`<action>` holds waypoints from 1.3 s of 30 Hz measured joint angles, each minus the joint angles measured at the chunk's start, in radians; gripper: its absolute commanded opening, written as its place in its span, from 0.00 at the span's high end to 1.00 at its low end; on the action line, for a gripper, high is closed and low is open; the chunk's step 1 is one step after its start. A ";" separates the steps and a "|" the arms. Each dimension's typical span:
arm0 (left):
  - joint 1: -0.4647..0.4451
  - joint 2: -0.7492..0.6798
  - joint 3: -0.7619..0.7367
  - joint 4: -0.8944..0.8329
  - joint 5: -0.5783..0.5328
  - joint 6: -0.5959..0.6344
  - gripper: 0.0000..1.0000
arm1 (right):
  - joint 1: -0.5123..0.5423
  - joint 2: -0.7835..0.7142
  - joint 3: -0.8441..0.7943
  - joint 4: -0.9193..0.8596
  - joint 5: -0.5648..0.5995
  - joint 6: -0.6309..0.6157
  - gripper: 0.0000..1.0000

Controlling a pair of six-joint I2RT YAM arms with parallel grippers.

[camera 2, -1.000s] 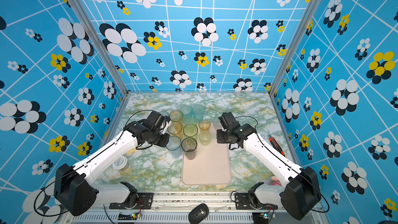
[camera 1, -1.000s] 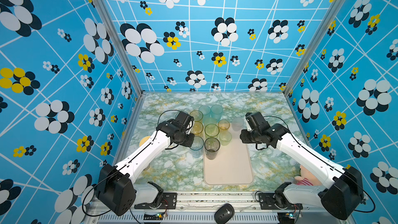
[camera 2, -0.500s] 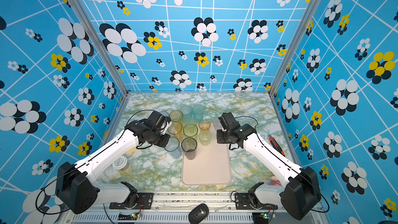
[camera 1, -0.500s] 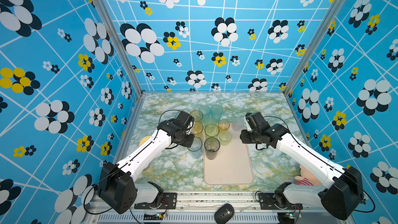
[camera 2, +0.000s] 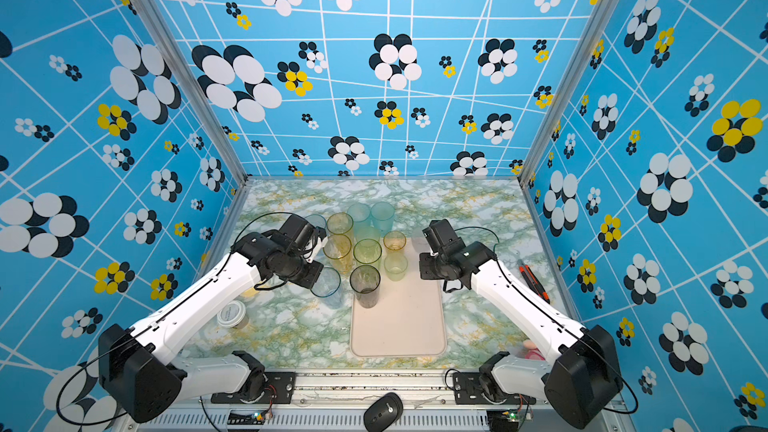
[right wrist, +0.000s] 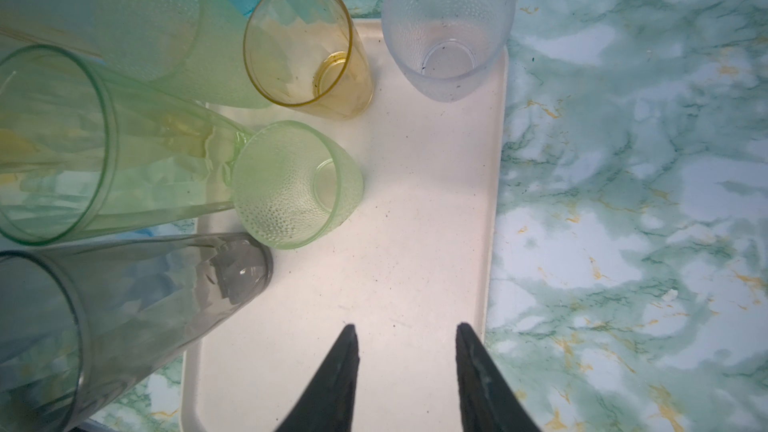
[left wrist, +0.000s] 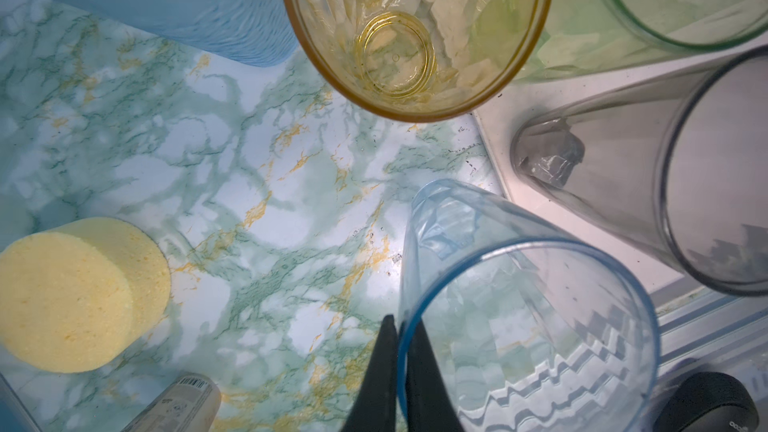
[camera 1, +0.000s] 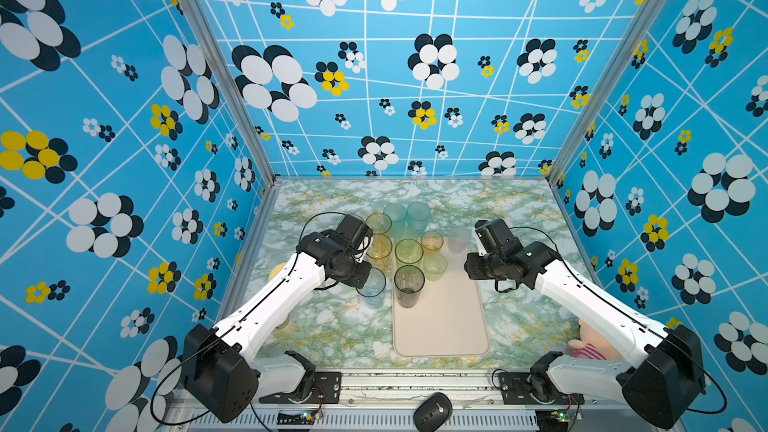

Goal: Place the glasses into the tray
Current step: 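Close the left gripper on the clear blue-rimmed glass rim, then lift the clear blue-rimmed glass and carry it toward the tray edge nearest the robot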

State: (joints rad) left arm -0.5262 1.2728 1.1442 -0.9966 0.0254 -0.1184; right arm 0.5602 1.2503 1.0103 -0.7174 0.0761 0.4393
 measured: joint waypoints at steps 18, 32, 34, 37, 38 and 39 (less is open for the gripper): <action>-0.270 -0.152 0.153 -0.258 -0.044 -0.026 0.97 | 0.000 -0.008 0.013 -0.017 0.014 0.003 0.59; -0.448 -0.087 0.174 -0.249 -0.071 -0.058 0.97 | 0.000 0.059 0.077 -0.018 0.023 0.003 0.59; -0.466 -0.071 0.177 -0.244 -0.071 -0.058 0.97 | 0.000 0.061 0.083 -0.018 0.023 0.003 0.59; -0.500 -0.053 0.179 -0.229 -0.071 -0.064 0.97 | 0.000 0.067 0.086 -0.016 0.023 0.003 0.59; -0.512 -0.047 0.179 -0.225 -0.071 -0.066 0.97 | 0.000 0.069 0.087 -0.016 0.023 0.003 0.59; -0.524 -0.040 0.179 -0.221 -0.071 -0.069 0.97 | 0.000 0.071 0.087 -0.016 0.023 0.003 0.59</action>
State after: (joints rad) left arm -1.0500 1.2324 1.3235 -1.2179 -0.0456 -0.1879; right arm 0.5602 1.3216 1.0969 -0.7330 0.0994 0.4423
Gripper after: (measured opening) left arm 0.074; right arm 0.411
